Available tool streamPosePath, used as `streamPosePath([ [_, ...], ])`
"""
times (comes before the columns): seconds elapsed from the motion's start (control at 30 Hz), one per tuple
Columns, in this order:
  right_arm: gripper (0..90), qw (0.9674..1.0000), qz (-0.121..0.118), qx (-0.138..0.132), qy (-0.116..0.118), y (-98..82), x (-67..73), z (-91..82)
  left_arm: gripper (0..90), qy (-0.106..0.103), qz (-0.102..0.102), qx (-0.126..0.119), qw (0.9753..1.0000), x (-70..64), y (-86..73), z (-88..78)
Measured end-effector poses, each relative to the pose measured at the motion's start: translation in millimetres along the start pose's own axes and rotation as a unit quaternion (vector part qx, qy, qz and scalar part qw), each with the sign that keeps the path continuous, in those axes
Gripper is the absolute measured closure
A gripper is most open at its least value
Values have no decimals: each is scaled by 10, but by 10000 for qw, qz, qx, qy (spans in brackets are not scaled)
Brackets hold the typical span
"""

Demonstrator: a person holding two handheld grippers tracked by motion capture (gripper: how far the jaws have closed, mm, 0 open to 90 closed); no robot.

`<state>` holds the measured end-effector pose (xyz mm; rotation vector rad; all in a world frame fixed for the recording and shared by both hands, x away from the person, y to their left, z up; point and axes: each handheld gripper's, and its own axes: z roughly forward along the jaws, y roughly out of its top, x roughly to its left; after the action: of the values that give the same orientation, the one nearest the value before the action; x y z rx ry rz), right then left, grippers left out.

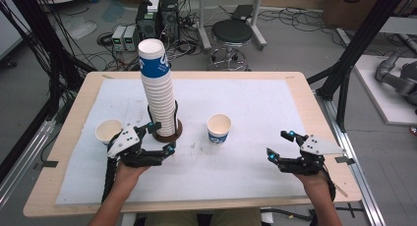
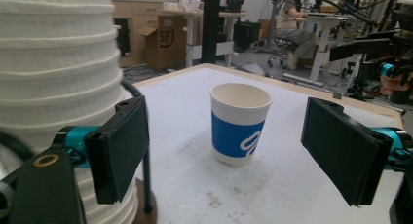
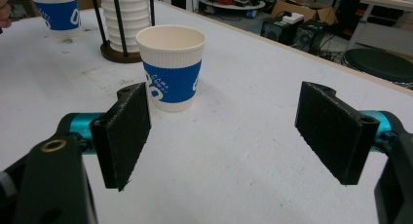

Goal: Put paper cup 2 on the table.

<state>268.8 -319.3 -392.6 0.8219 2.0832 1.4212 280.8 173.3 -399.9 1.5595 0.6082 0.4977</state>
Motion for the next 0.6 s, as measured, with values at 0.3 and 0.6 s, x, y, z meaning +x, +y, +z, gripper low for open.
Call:
streamPosePath([
  [0.3,211,9999,27,-41,-96,-21,6,-34,179,308,-116,-235,9992,152,-38,-326],
  [0.6,211,9999,40,-16,-150,-42,43,-57,184,400,-213,-388,9982,204,-77,-450],
])
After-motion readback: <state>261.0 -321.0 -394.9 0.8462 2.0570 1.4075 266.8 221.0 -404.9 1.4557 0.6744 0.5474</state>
